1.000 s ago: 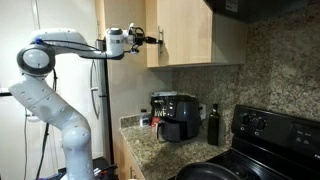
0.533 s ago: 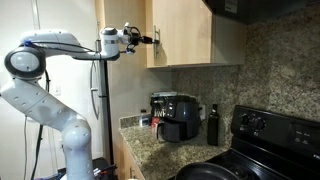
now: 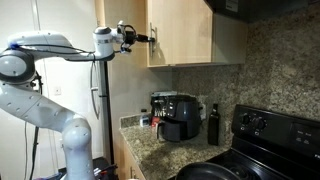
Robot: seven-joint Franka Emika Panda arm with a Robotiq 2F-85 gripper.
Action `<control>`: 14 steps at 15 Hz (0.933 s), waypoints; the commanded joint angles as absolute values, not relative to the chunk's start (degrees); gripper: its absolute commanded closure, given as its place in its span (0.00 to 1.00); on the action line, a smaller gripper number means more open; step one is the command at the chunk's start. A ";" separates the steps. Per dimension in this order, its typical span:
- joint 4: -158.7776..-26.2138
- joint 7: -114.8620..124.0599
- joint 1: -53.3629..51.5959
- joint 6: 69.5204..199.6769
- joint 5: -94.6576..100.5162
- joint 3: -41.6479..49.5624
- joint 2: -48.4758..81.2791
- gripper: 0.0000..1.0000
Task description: Open the right overhead cabinet door
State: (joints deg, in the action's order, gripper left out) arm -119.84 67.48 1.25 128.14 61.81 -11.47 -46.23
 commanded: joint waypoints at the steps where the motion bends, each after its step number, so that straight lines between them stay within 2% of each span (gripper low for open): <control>1: -126.23 66.26 2.83 123.91 61.41 -7.44 -55.65 0.96; 5: -131.01 64.21 2.16 125.59 58.46 -4.78 -62.96 0.96; 6: -127.07 62.36 1.03 130.07 58.82 -8.11 -57.34 0.96; 7: -127.68 60.61 0.87 131.09 58.09 -7.73 -58.21 0.85; 10: -127.43 60.55 1.11 131.04 58.35 -7.99 -57.70 0.85; 11: -125.86 61.00 3.11 128.66 58.56 -8.86 -56.37 0.96; 14: -124.75 62.86 6.65 126.73 59.62 -8.35 -56.22 0.96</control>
State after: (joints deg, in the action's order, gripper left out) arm -127.04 61.72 1.36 130.17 59.22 -8.53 -57.02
